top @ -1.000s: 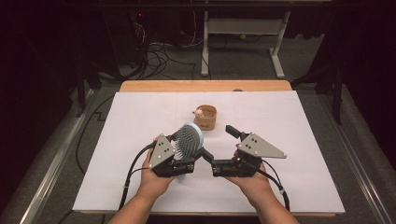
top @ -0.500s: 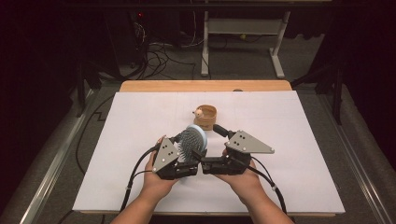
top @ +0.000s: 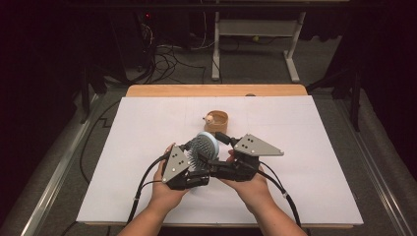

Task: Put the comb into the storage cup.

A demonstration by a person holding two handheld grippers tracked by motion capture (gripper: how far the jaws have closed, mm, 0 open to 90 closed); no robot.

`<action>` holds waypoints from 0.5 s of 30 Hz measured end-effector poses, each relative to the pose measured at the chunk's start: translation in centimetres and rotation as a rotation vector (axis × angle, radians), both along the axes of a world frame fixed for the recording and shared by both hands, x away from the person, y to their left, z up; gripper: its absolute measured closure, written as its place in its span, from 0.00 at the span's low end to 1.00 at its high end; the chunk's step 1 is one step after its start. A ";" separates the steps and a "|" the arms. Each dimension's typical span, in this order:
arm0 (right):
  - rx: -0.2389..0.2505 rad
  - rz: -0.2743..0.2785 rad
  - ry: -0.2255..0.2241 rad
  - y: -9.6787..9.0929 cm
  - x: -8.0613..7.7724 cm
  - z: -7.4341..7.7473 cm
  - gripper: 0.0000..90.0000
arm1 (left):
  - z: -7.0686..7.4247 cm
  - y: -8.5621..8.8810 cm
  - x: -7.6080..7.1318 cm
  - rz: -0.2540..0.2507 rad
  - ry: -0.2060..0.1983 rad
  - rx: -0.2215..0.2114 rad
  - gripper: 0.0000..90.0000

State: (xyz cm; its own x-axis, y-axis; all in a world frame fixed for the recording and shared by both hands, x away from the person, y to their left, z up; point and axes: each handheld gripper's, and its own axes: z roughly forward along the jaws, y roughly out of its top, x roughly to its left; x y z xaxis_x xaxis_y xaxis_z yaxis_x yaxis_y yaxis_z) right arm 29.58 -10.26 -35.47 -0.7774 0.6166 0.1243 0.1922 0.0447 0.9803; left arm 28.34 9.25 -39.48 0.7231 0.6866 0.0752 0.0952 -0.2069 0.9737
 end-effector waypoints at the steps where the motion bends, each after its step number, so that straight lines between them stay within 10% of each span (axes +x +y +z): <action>1: -0.001 0.006 0.003 0.1 0.0 0.1 0.32 | 0.0 0.0 0.0 0.001 0.000 -0.002 0.23; 15: -0.008 0.020 0.040 0.6 0.2 0.0 0.53 | 0.0 -0.1 -0.1 0.020 -0.012 0.008 0.23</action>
State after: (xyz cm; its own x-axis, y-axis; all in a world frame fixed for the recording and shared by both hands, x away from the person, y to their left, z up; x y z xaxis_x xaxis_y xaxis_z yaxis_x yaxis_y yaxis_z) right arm 29.77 -9.63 -35.48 -0.7842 0.6018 0.1509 0.2303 0.0564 0.9715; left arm 28.23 9.19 -39.50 0.7081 0.7004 0.0898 0.0875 -0.2132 0.9731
